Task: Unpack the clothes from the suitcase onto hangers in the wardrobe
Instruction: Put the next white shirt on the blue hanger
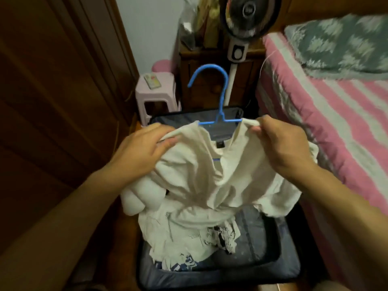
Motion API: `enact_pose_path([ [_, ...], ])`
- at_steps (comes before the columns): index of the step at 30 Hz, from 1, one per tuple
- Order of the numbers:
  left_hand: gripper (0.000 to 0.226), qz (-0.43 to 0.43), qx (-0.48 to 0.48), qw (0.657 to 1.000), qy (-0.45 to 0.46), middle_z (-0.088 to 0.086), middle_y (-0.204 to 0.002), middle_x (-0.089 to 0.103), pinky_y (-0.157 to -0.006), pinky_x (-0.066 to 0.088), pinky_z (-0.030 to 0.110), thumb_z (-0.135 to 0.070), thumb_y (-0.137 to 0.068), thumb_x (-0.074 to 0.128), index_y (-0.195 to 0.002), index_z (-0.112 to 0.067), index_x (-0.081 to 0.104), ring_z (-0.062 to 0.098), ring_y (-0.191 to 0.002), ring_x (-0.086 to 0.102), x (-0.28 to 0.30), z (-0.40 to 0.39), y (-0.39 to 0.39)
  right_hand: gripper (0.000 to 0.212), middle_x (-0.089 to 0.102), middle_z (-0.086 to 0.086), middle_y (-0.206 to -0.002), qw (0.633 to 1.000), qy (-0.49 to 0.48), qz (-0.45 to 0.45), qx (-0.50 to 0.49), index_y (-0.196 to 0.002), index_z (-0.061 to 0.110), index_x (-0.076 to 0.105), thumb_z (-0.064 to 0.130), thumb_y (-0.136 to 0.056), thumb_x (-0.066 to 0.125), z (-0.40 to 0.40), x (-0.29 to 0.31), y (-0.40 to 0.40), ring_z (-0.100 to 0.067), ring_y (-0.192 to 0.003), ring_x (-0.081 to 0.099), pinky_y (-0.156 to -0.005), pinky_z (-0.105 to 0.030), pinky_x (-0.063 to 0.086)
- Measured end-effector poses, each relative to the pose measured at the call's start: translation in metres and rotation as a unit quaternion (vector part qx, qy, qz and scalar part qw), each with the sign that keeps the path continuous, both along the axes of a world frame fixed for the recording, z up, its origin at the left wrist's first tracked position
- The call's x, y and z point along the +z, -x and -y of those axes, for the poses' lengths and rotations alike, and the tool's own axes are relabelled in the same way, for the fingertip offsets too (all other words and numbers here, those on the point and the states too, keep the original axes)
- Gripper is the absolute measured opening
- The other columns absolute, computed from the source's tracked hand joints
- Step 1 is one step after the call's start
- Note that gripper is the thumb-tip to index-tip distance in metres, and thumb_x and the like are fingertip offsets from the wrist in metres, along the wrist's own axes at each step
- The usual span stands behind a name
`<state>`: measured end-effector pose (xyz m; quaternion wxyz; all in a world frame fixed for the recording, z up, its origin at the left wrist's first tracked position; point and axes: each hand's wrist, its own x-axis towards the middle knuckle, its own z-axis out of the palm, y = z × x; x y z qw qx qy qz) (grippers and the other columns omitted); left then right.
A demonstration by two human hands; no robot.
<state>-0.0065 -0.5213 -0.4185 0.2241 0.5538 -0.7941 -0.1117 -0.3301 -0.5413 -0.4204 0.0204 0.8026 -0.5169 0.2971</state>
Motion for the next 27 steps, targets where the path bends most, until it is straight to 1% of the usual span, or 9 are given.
enact_pose_path([
  [4, 0.045, 0.04, 0.11, 0.993, -0.011, -0.01, -0.082, 0.049, -0.064, 0.034, 0.032, -0.061, -0.1, 0.027, -0.086, -0.025, 0.049, 0.012, -0.076, 0.05, 0.135, -0.018, -0.05, 0.022, 0.057, -0.012, -0.067, 0.999, -0.033, 0.006, -0.012, -0.082, 0.03, 0.033, 0.043, -0.099, 0.04, 0.012, 0.159, 0.008, -0.039, -0.063, 0.057, -0.055, -0.035, 0.027],
  [7, 0.045, 0.037, 0.136, 0.989, -0.036, -0.008, -0.078, 0.047, -0.061, 0.034, 0.035, -0.064, -0.097, 0.026, -0.077, -0.027, 0.041, 0.007, -0.069, 0.048, 0.243, -0.041, -0.066, 0.025, 0.064, -0.01, -0.078, 0.999, -0.035, 0.016, 0.024, -0.099, 0.029, 0.052, 0.049, -0.098, 0.037, 0.007, 0.266, 0.006, -0.037, -0.072, 0.061, -0.058, -0.035, 0.035],
  [9, 0.037, 0.028, 0.111, 0.993, -0.04, -0.012, -0.087, 0.049, -0.067, 0.039, 0.035, -0.063, -0.095, 0.031, -0.084, -0.033, 0.049, 0.004, -0.079, 0.052, 0.316, -0.061, -0.061, 0.038, 0.069, -0.009, -0.086, 0.998, -0.023, 0.023, 0.049, -0.114, 0.024, 0.062, 0.05, -0.098, 0.039, -0.002, 0.332, 0.003, -0.036, -0.078, 0.063, -0.06, -0.036, 0.041],
  [13, 0.033, 0.011, 0.059, 0.998, 0.023, -0.016, -0.113, 0.06, -0.085, 0.049, 0.036, -0.054, -0.101, 0.041, -0.12, -0.033, 0.058, 0.01, -0.1, 0.06, 0.427, -0.08, -0.023, 0.048, 0.069, 0.004, -0.089, 0.99, 0.009, 0.055, 0.133, -0.112, 0.019, 0.067, 0.054, -0.099, 0.038, -0.022, 0.432, -0.011, -0.019, -0.085, 0.062, -0.066, -0.029, 0.041],
  [17, 0.026, 0.094, 0.052, 0.981, 0.16, -0.002, -0.092, 0.063, -0.064, 0.051, 0.038, -0.04, -0.103, 0.042, -0.101, -0.023, 0.062, 0.028, -0.086, 0.066, 0.49, -0.082, 0.002, 0.055, 0.056, 0.003, -0.07, 0.981, 0.056, 0.083, 0.164, -0.085, 0.009, 0.064, 0.054, -0.102, 0.037, -0.031, 0.489, -0.005, -0.014, -0.068, 0.049, -0.059, -0.025, 0.031],
  [20, 0.031, 0.142, 0.11, 0.958, 0.226, -0.002, -0.097, 0.062, -0.057, 0.054, 0.043, -0.04, -0.102, 0.038, -0.109, -0.023, 0.063, 0.03, -0.082, 0.068, 0.515, -0.099, -0.007, 0.058, 0.041, 0.002, -0.064, 0.972, 0.125, 0.141, 0.137, -0.071, 0.007, 0.053, 0.049, -0.105, 0.033, -0.028, 0.508, 0.033, -0.011, -0.061, 0.037, -0.056, -0.021, 0.026],
  [22, 0.032, 0.131, 0.167, 0.943, 0.258, 0.0, -0.097, 0.065, -0.056, 0.054, 0.045, -0.037, -0.103, 0.039, -0.116, -0.023, 0.064, 0.034, -0.08, 0.068, 0.52, -0.112, 0.002, 0.053, 0.043, 0.006, -0.071, 0.97, 0.144, 0.114, 0.16, -0.082, 0.005, 0.063, 0.044, -0.106, 0.036, -0.027, 0.512, 0.049, -0.011, -0.065, 0.041, -0.06, -0.017, 0.028],
  [25, 0.026, 0.093, 0.189, 0.944, 0.256, 0.005, -0.098, 0.065, -0.062, 0.054, 0.049, -0.023, -0.102, 0.047, -0.12, -0.016, 0.064, 0.036, -0.084, 0.066, 0.526, -0.119, 0.035, 0.041, 0.059, 0.002, -0.084, 0.97, 0.119, -0.015, 0.209, -0.121, 0.012, 0.063, 0.043, -0.101, 0.046, -0.027, 0.513, 0.042, -0.021, -0.083, 0.055, -0.069, -0.029, 0.041],
  [27, 0.023, 0.085, 0.203, 0.943, 0.251, 0.006, -0.097, 0.061, -0.066, 0.053, 0.047, -0.007, -0.098, 0.056, -0.119, -0.013, 0.064, 0.034, -0.086, 0.063, 0.527, -0.124, 0.06, 0.037, 0.066, -0.002, -0.092, 0.969, 0.078, -0.045, 0.231, -0.115, 0.019, 0.057, 0.049, -0.1, 0.041, -0.03, 0.515, 0.032, -0.028, -0.087, 0.059, -0.07, -0.039, 0.048],
])
